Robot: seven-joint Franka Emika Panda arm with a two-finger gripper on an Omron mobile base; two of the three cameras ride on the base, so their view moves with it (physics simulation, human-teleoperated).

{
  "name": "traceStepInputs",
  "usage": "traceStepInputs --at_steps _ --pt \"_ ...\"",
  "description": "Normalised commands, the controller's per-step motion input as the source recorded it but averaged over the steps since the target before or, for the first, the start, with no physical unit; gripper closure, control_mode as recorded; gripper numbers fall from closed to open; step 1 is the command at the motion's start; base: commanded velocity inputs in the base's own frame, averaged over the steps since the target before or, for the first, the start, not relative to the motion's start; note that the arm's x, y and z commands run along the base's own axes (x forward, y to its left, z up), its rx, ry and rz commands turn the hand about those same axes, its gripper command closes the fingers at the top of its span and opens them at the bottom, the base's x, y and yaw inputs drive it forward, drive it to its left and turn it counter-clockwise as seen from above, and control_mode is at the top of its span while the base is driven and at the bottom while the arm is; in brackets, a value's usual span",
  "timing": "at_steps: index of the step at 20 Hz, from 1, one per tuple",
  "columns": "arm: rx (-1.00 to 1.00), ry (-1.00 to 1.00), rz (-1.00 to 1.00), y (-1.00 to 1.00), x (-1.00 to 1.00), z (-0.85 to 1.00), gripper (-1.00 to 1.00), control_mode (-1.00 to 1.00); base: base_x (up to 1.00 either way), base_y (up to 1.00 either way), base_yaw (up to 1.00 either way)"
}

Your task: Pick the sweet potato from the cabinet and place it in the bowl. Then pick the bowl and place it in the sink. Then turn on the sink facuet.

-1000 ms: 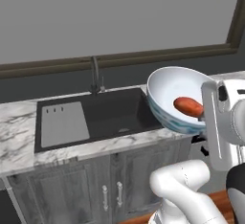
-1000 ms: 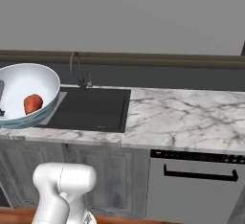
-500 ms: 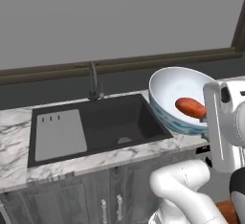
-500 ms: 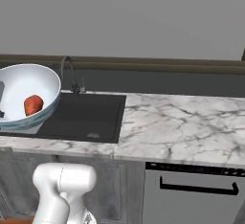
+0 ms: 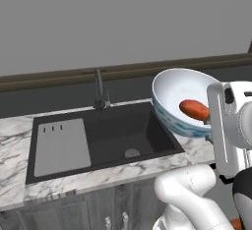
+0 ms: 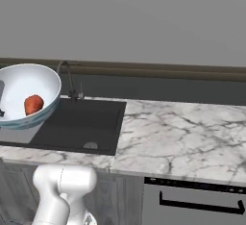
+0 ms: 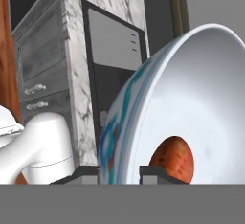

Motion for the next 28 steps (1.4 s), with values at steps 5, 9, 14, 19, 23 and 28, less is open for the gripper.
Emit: traceStepInputs --at_steps 5,9,14,19,23,28 --pt "0.0 0.0 0.0 0.0 0.0 0.0 1.0 1.0 0.19 -0.45 0.08" --pt "0.0 0.0 0.0 0.0 0.0 0.0 1.0 1.0 0.34 -0.34 0.04" --pt "0.0 0.0 0.0 0.0 0.0 0.0 1.0 1.0 0.54 -0.11 0.0" --pt "0.0 0.0 0.0 0.0 0.0 0.0 1.0 1.0 0.49 -0.08 0.0" --pt "0.0 0.0 0.0 0.0 0.0 0.0 1.0 1.0 0.39 -0.04 0.0" --pt "0.07 0.0 0.09 -0.16 0.34 -0.14 1.0 -1.0 0.07 -0.03 0.01"
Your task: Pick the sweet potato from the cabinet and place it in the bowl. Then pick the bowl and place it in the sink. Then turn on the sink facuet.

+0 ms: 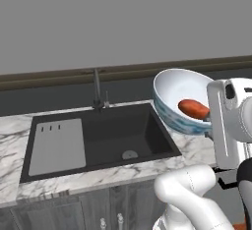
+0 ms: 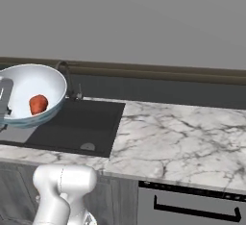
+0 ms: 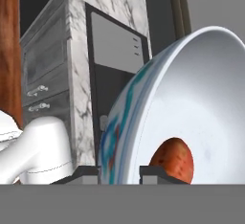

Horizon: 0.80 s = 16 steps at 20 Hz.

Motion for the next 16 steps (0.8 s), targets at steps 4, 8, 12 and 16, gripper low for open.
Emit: traceStepInputs --at_steps 4,8,12,16 --pt "0.02 0.0 0.32 -0.6 0.33 -0.36 1.0 -1.0 0.0 0.0 0.0" --pt "-0.01 0.0 0.33 -0.51 0.32 -0.45 1.0 -1.0 0.0 0.0 0.0" --pt "-0.02 0.0 0.19 -0.27 0.42 -0.41 1.0 -1.0 0.0 0.0 0.0" --pt "-0.11 0.0 0.18 -0.06 0.44 -0.55 1.0 -1.0 0.0 0.0 0.0"
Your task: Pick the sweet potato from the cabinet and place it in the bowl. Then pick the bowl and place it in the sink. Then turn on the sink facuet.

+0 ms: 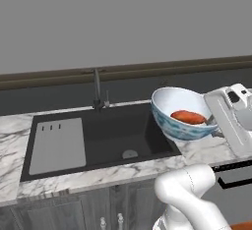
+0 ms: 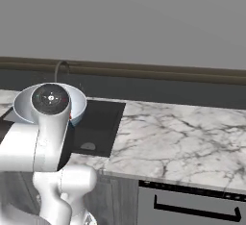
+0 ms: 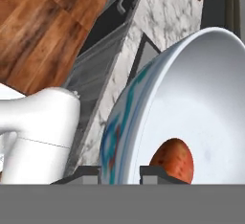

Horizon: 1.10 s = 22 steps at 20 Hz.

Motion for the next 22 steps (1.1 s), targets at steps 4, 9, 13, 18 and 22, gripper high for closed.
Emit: traceStepInputs --at_steps 4,9,13,18,22 --pt "-0.2 0.0 0.19 0.03 0.68 -0.81 1.0 -1.0 0.0 0.0 0.0" --pt "-0.24 0.0 0.21 0.28 0.82 -0.88 1.0 -1.0 0.0 0.0 0.0" --pt "-0.17 0.0 0.21 0.31 0.75 -0.75 1.0 -1.0 0.0 0.0 0.0" --pt "-0.07 -0.04 0.23 0.25 0.75 -0.62 1.0 -1.0 0.0 0.0 0.0" --pt "-0.01 -0.03 0.26 0.27 0.9 -0.37 1.0 -1.0 0.0 0.0 0.0"
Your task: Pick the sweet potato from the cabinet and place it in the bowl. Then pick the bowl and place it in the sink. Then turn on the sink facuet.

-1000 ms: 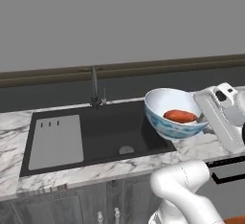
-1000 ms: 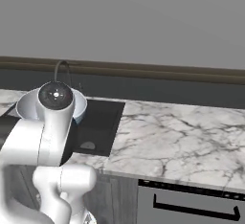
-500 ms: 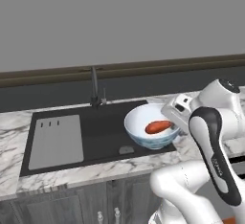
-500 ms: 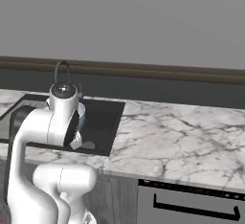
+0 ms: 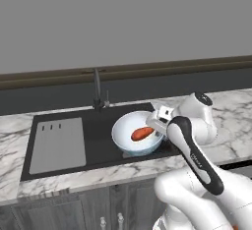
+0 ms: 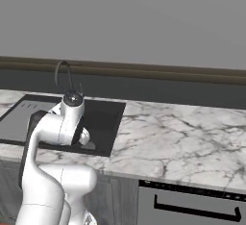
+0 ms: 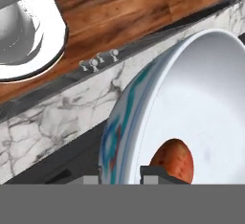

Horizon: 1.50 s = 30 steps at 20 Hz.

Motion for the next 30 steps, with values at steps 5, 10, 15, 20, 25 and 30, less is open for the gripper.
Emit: traceStepInputs --at_steps 5,10,15,20,25,30 --pt "0.06 0.0 0.24 0.02 0.89 -0.03 1.0 -1.0 0.0 0.0 0.0" --pt "0.01 0.08 0.09 0.0 0.86 -0.26 1.0 -1.0 0.0 0.0 0.0" --pt "0.0 0.08 0.02 0.02 0.8 -0.5 1.0 -1.0 0.0 0.0 0.0" --pt "0.0 0.03 0.0 0.01 0.5 -0.26 1.0 -1.0 0.0 0.0 0.0" --pt "0.0 0.03 0.0 0.04 0.35 -0.32 1.0 -1.0 0.0 0.0 0.0" --pt "0.0 0.0 0.01 0.07 0.26 -0.44 1.0 -1.0 0.0 0.0 0.0"
